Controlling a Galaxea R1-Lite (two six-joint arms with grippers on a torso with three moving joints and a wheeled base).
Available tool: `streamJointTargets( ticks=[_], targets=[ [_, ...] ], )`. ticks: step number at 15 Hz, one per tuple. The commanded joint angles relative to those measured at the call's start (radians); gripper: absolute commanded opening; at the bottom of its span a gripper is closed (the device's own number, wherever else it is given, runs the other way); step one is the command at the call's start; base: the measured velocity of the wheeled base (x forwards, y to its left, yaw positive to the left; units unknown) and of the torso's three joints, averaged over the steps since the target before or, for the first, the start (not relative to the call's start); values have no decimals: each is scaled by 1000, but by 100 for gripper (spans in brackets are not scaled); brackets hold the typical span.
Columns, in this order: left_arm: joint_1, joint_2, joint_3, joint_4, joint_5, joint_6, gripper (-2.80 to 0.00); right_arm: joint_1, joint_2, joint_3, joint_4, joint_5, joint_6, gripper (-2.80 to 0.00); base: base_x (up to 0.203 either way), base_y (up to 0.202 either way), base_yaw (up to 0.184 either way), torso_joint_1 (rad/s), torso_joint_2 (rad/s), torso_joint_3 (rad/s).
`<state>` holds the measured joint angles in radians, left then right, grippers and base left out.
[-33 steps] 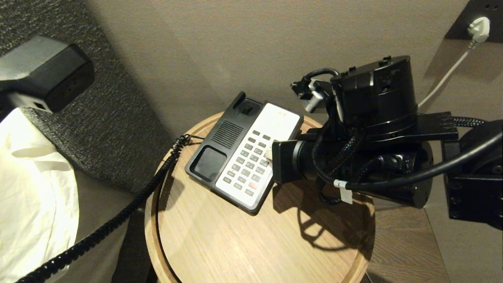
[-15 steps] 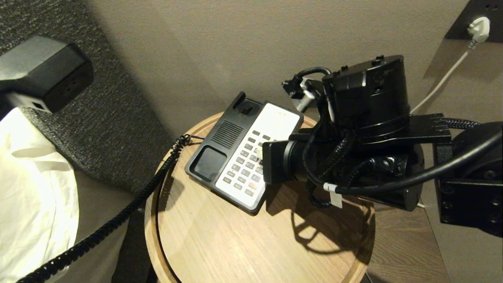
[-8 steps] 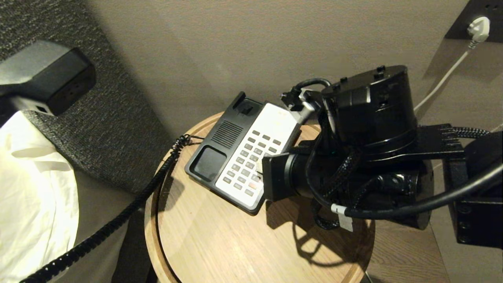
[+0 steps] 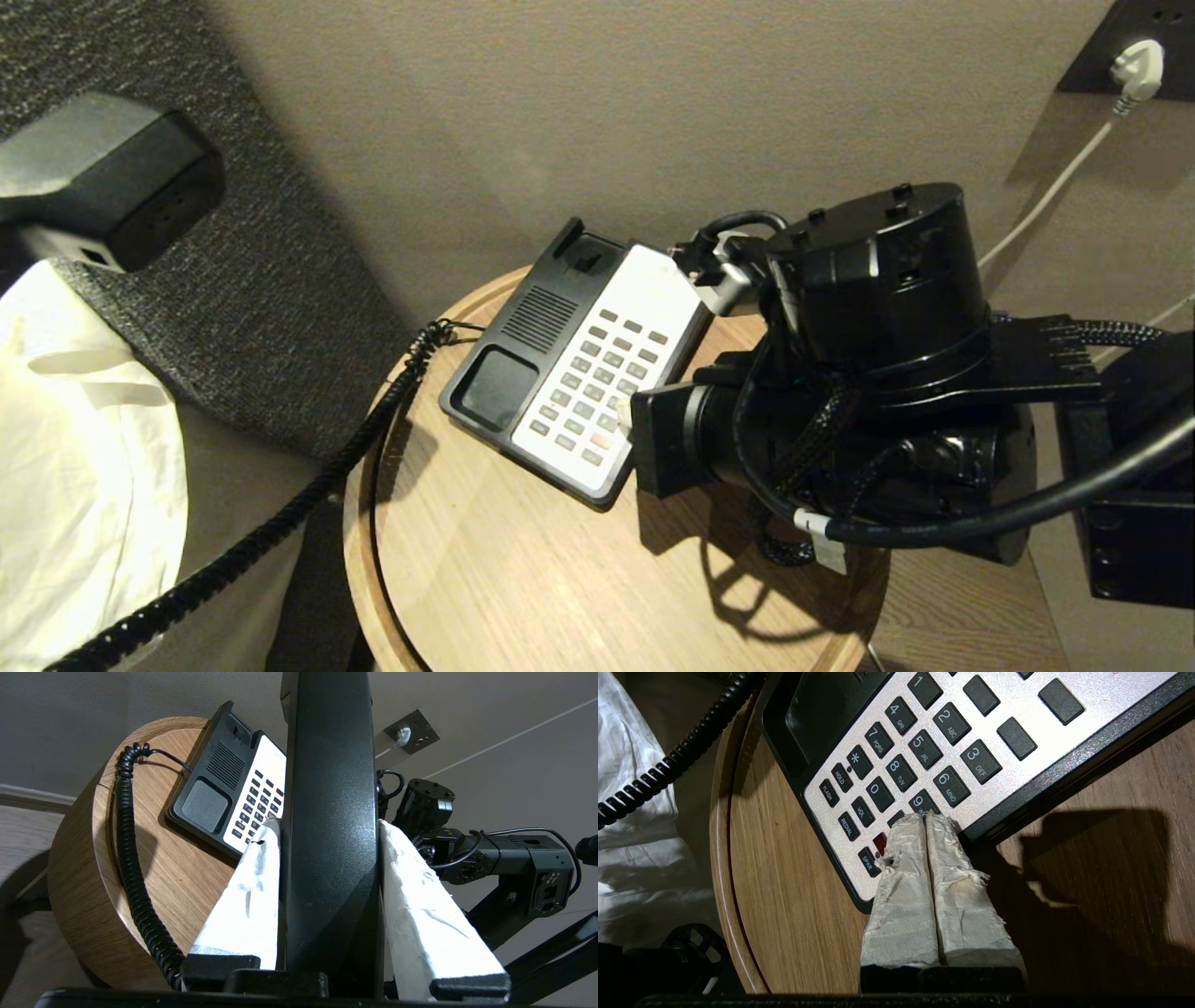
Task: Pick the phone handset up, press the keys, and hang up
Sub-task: Dial the number
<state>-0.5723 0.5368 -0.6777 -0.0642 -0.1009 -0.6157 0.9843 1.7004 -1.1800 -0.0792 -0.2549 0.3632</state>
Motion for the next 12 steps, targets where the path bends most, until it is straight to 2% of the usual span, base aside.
streamJointTargets(
  ticks=[1,12],
  targets=[
    [0,0,0,0,0,-4,-280,0,8,-4,-4,-1,2,-280,0,0,0,0,0,0],
    [0,-5,-3,-1,0,-4,-280,-1,27,-4,-8,-3,-3,-280,0,0,0,0,0,0]
  ],
)
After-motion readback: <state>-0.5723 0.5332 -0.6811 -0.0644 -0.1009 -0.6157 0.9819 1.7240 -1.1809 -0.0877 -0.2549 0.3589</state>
